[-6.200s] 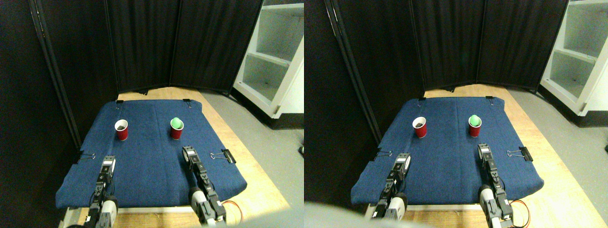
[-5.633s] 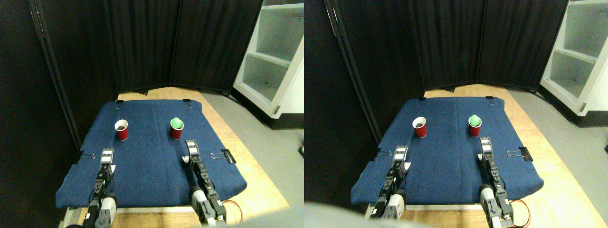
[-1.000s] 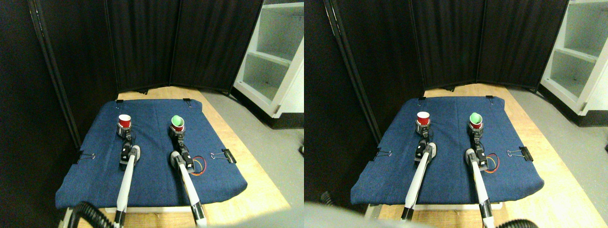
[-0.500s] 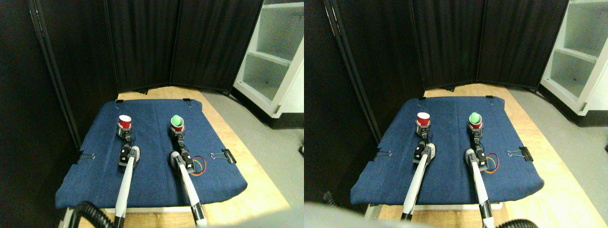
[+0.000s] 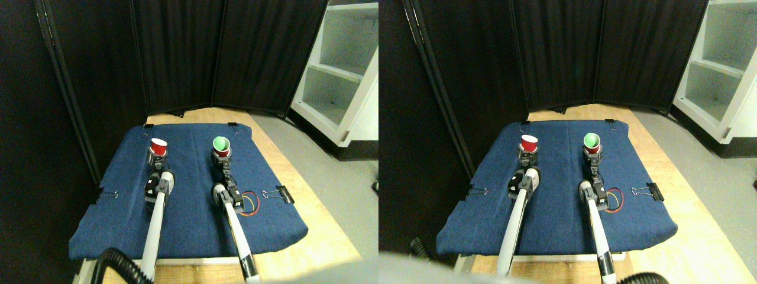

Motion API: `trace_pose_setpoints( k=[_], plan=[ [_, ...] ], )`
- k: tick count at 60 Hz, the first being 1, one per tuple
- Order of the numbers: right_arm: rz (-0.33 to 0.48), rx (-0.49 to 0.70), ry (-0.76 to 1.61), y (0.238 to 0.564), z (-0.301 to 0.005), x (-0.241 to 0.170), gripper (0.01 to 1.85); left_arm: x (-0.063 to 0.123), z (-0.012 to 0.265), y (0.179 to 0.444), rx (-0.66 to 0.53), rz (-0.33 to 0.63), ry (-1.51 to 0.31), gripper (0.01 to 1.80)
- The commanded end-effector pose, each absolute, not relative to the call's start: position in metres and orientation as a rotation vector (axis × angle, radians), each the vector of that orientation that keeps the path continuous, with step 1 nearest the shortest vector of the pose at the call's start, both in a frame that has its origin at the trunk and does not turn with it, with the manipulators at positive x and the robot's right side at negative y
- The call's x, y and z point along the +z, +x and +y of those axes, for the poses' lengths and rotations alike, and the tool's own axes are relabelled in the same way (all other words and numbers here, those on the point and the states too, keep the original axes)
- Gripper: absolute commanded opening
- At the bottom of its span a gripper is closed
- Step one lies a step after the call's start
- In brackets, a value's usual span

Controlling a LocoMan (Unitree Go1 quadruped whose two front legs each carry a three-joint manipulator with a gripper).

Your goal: Pour (bimanual)

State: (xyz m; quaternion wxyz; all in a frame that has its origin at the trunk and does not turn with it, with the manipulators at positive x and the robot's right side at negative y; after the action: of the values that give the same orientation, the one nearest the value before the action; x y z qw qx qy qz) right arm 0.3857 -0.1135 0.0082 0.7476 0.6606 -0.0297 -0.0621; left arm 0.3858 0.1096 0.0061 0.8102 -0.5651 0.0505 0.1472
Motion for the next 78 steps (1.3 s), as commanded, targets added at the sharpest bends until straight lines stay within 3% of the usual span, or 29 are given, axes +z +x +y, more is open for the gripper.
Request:
trace_pose_setpoints(
  k=[1,19,39,78],
  plan=[
    [-0.086,-0.082,1.449,0.384,-0.106,0.023,0.36,0.017,0.100,0.386,0.279,0.088,-1.240,0.33],
    [-0.054,-0.088,1.382,0.382,-0.103,0.034,0.35,0.024,0.086,0.383,0.257,0.172,-1.227,0.33],
    [-0.015,0.017,1.294,0.387,-0.101,0.050,0.35,0.030,0.085,0.381,0.236,0.237,-1.172,0.33],
    [0.025,0.061,1.144,0.393,-0.079,0.089,0.37,0.062,0.059,0.375,0.149,0.366,-1.117,0.33]
  ],
)
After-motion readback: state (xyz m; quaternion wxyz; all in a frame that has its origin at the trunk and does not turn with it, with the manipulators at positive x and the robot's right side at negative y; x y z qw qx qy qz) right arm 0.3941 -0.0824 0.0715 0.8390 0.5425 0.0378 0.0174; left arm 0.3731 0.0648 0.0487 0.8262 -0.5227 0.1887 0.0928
